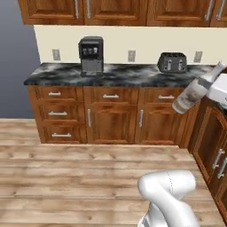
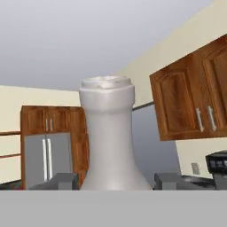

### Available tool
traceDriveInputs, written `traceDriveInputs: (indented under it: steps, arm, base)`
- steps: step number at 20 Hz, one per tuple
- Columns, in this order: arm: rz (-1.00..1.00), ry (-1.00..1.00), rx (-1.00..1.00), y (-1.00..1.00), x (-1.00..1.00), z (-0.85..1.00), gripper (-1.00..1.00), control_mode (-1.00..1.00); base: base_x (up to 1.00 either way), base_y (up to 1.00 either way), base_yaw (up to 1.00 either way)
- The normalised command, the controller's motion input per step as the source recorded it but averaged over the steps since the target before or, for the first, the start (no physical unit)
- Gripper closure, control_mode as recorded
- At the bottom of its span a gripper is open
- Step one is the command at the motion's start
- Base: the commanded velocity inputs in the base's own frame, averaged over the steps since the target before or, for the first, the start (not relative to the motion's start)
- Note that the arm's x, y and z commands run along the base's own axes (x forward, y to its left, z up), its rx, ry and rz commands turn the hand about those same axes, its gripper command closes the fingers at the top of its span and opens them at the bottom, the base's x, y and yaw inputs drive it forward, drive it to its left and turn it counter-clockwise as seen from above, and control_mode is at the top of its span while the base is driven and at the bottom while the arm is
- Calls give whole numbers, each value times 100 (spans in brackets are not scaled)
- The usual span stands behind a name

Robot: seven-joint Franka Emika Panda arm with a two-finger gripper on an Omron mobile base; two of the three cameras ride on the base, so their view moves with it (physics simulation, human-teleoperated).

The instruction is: Open the cabinet directly in front. Then move the liquor and the mug to the dining counter with the candle on it.

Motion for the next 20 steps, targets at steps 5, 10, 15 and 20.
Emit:
traceDriveInputs:
  steps: [5, 10, 15, 20]
  arm:
    - [0, 0, 0, 0, 0, 0, 100, 100]
    - [0, 0, 0, 0, 0, 0, 100, 100]
    - [0, 0, 0, 0, 0, 0, 100, 100]
    - [0, 0, 0, 0, 0, 0, 100, 100]
  base:
    - [-4, 0, 100]
    - [-9, 7, 99]
    - [-30, 34, 87]
    - [-27, 28, 73]
